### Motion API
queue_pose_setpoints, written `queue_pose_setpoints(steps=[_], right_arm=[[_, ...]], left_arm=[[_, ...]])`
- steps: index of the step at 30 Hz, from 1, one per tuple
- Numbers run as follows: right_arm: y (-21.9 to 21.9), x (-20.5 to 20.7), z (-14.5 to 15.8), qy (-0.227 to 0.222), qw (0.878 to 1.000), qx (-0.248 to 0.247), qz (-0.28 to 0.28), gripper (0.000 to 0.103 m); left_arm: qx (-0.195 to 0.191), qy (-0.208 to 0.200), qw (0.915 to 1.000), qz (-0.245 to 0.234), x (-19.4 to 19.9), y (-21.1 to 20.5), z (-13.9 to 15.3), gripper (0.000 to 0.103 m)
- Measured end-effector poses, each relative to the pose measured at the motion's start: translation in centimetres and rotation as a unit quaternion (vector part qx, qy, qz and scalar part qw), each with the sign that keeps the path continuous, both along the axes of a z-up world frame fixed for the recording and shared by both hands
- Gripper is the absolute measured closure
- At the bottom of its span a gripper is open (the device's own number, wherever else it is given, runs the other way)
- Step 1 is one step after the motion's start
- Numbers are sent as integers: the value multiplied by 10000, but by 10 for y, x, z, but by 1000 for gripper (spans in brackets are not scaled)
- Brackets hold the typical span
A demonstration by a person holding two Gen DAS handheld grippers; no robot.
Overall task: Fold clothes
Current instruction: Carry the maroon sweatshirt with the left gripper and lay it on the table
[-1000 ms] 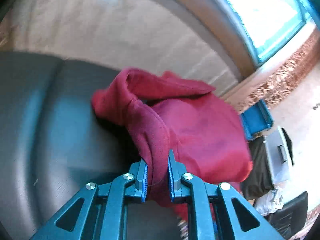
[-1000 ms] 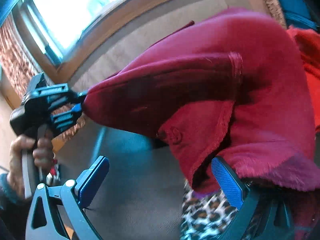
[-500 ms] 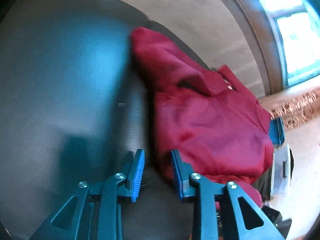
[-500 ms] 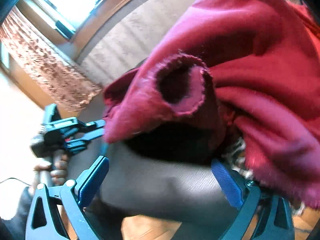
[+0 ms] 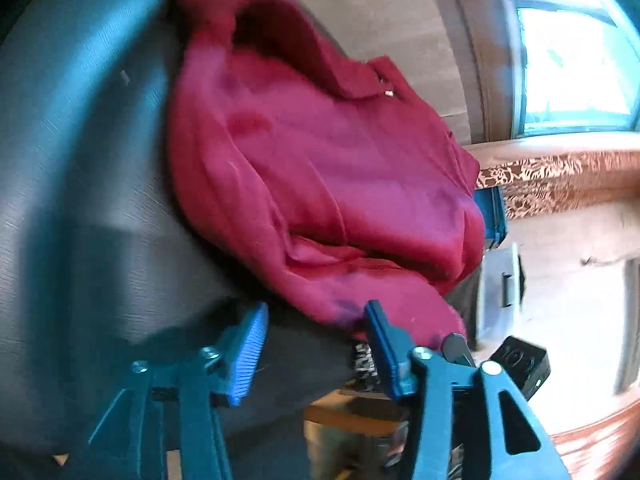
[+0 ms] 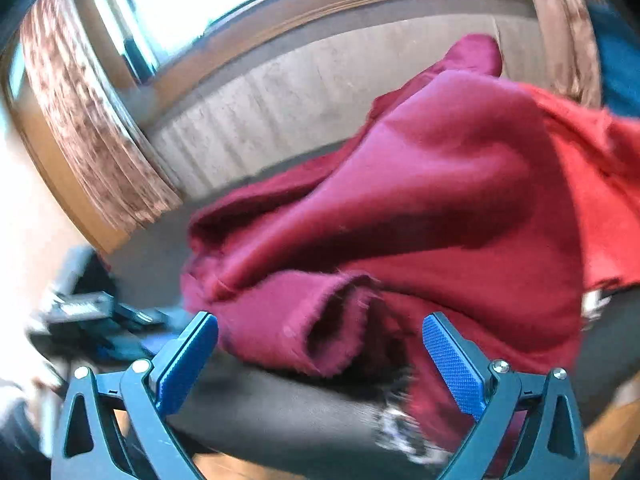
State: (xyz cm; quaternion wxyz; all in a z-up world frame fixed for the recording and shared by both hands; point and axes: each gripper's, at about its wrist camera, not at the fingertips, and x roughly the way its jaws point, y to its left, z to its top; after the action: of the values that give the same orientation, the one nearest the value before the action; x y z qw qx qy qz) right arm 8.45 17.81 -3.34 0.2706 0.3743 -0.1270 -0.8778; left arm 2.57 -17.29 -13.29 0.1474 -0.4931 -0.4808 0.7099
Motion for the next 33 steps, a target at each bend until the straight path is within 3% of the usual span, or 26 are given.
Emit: queue_pose_setpoints(steps=[4,7,9,10,11,12,13,17,22,27,31,33], right_arm=[[-13,9,-17,-290,9967,-485,588,0],[-16,18,-32,-644,9930,-643,758,0],[-18,25,-41,-880,9895,-748,870,0],[-19,28,-46,-998,9875,-801,926,0],[-20,31,-51,-1115,9852,-853,982,0],[-21,34,-56,-1232,9828,-905,1037,0],[-23,37,-60,-1349,9802,-957,1093,0],[-18,55,-75,-1684,9735,-947,1220,0],[5,66,-82,-1799,9754,-800,994,0],[13,61,-78,-1804,9789,-743,608,0],[6,57,-62,-1693,9815,-707,556,0],[1,58,-55,-1640,9822,-691,597,0]], left_arm=[[477,-315,9980,259,-10,2,-17,33],[674,-534,9957,352,-15,7,-27,33],[618,-395,9965,390,-19,13,-24,36],[503,-351,9974,374,-20,14,-23,48],[406,-359,9979,356,-21,14,-23,78],[309,-366,9983,337,-21,14,-24,91],[237,-345,9986,338,-21,13,-23,96],[342,310,9967,670,-12,-18,3,98],[-293,1091,9872,1125,26,-89,60,98],[-1107,998,9795,1358,68,-132,76,98],[-1456,597,9736,1654,102,-155,61,98],[-1420,376,9726,1802,120,-170,50,98]])
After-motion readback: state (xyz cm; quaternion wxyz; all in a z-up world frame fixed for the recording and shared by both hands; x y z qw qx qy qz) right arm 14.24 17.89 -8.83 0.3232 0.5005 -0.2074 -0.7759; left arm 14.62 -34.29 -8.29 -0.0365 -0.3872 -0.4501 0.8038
